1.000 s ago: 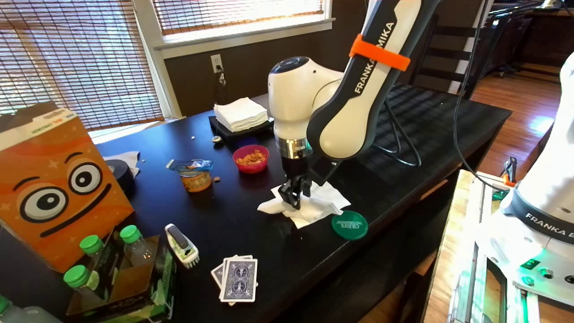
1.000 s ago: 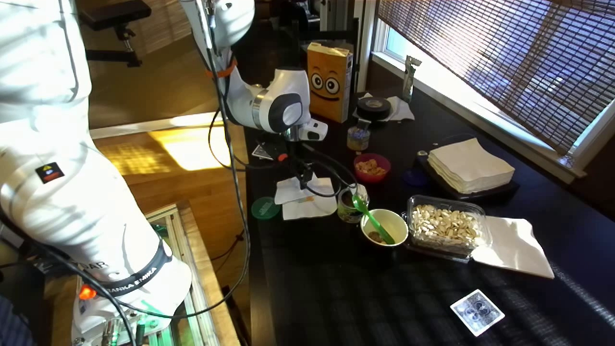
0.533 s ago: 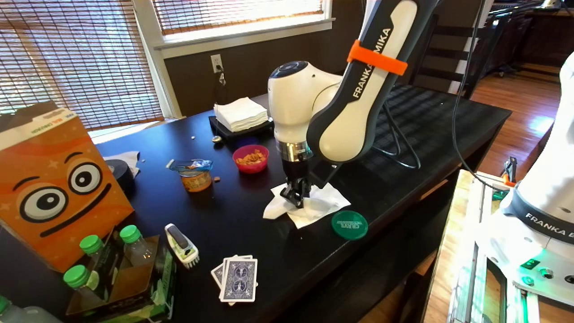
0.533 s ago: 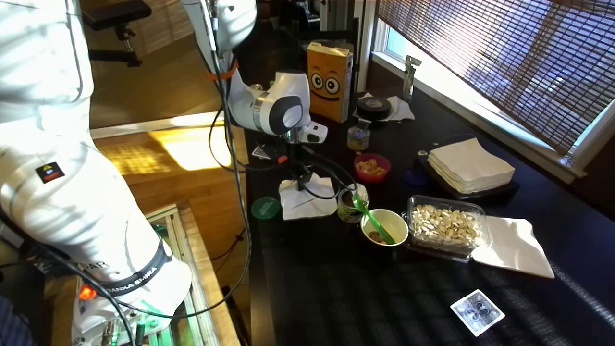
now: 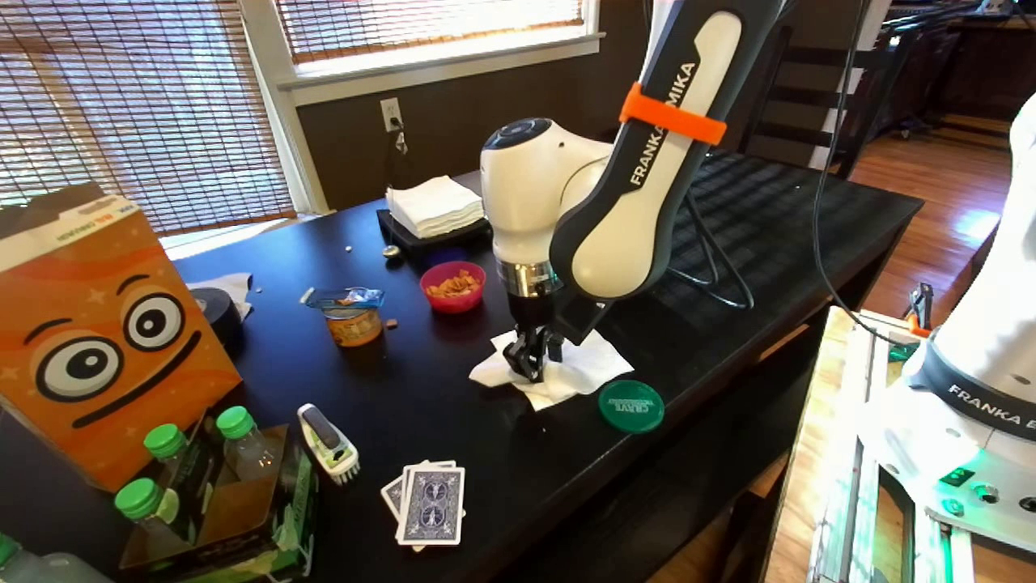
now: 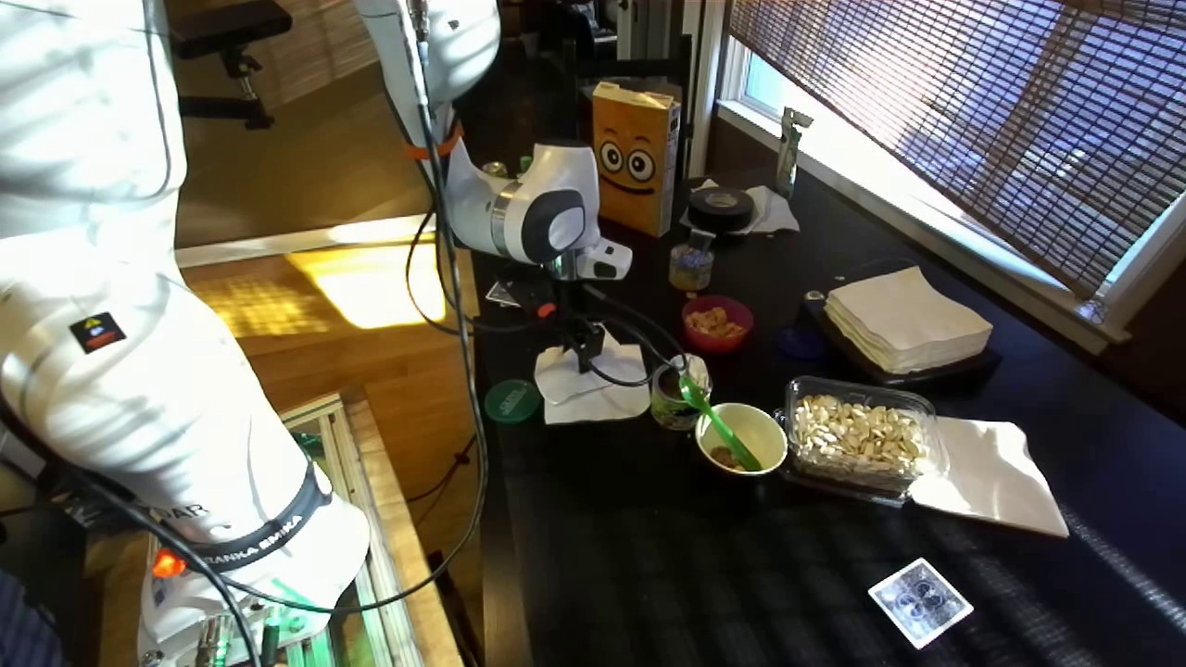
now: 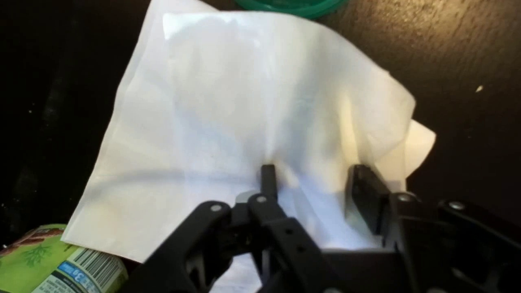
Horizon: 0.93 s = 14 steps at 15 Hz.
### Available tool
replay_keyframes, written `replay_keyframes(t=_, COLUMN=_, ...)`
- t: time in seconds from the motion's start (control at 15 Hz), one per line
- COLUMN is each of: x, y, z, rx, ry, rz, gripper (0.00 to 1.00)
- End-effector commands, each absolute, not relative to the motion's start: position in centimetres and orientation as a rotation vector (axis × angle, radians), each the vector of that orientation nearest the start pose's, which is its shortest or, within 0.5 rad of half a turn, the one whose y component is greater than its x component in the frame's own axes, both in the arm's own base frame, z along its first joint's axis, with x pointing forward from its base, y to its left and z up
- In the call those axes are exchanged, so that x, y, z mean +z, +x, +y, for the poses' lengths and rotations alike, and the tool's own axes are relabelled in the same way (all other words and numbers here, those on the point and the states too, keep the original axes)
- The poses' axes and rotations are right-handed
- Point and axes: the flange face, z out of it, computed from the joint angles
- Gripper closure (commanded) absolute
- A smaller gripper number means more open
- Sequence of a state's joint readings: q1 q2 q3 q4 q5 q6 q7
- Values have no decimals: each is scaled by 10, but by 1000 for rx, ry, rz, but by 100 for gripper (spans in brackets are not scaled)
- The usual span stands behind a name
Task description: Pick up the two tissues
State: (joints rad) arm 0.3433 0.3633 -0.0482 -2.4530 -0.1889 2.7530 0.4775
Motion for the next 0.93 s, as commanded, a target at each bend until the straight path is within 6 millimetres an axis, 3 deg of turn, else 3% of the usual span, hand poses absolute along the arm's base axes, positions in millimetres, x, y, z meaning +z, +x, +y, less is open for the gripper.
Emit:
replay_keyframes(t=0.0, x=143, y=454, z=147, rx=34, ry=-3251, rz=0, gripper=24)
replay_keyframes(t=0.13, x=141, y=455, z=147, rx=36, ry=-3250, rz=0, gripper=54)
replay_keyframes(t=0.27, x=140, y=456, z=147, rx=38, ry=-3250, rz=0, gripper=61)
replay_keyframes(t=0.6, x=141, y=459, z=148, rx=27, ry=-3246, rz=-1, gripper=97)
replay_keyframes(t=0.8, x=141, y=459, z=148, rx=26, ry=-3246, rz=-1, gripper=100)
replay_keyframes(t=0.87, x=142, y=459, z=148, rx=23, ry=-3246, rz=-2, gripper=97)
